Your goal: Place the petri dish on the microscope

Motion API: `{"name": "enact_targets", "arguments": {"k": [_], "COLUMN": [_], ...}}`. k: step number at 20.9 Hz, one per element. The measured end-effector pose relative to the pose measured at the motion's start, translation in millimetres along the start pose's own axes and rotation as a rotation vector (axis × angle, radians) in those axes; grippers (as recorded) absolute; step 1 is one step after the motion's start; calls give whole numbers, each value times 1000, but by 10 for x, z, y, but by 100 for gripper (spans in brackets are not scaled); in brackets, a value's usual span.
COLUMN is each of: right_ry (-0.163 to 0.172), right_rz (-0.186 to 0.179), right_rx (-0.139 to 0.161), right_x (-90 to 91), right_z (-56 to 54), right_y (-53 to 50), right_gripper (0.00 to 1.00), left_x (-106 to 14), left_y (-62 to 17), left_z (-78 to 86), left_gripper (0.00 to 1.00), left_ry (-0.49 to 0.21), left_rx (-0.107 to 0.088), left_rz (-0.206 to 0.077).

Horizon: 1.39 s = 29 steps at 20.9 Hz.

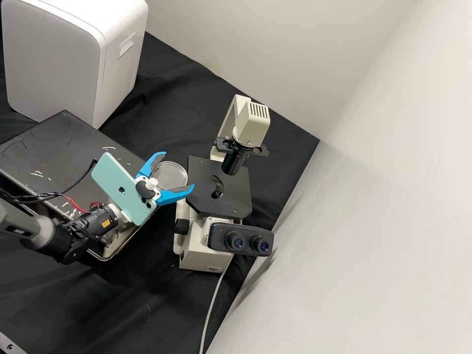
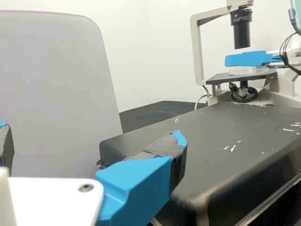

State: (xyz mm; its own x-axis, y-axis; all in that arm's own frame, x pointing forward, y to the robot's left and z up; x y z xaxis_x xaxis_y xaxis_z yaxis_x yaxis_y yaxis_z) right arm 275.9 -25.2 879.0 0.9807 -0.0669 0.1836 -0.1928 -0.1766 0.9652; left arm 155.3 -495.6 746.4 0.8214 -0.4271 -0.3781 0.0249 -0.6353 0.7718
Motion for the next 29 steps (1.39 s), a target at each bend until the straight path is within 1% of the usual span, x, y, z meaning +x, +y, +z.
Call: {"name": "enact_targets", "arguments": {"k": [2,4,5,9,14,18,20,23,24,27,29], "right_ry": [-9,-35,-40,-39,-54,-59,-71,-82,-87,-89,-88], "right_rz": [-3,-10,-8,-2,21,38,36,35,48,53,54], "right_rx": [0,1,2,1,-1,-3,-2,1,5,8,-2], "right_x": [62,124,154,230,274,329,363,407,426,498,535], "right_z": [35,96,116,146,213,252,301,355,370,409,424], "right_y": [-1,-4,-1,13,84,138,135,129,143,144,145], "right_gripper": [0,0,0,0,0,0,0,0,0,0,0], "left_x": [0,0,0,0,0,0,0,0,0,0,0], "left_y": [0,0,0,0,0,0,0,0,0,0,0], "left_z": [0,0,0,0,0,0,-2,-2,-2,-2,-2], "left_gripper": [100,100,100,100,100,100,100,100,100,100,100], "left_ry": [0,0,0,0,0,0,0,0,0,0,0], "left_rx": [0,0,0,0,0,0,1,1,1,1,1], "left_rz": [0,0,0,0,0,0,0,0,0,0,0]}}
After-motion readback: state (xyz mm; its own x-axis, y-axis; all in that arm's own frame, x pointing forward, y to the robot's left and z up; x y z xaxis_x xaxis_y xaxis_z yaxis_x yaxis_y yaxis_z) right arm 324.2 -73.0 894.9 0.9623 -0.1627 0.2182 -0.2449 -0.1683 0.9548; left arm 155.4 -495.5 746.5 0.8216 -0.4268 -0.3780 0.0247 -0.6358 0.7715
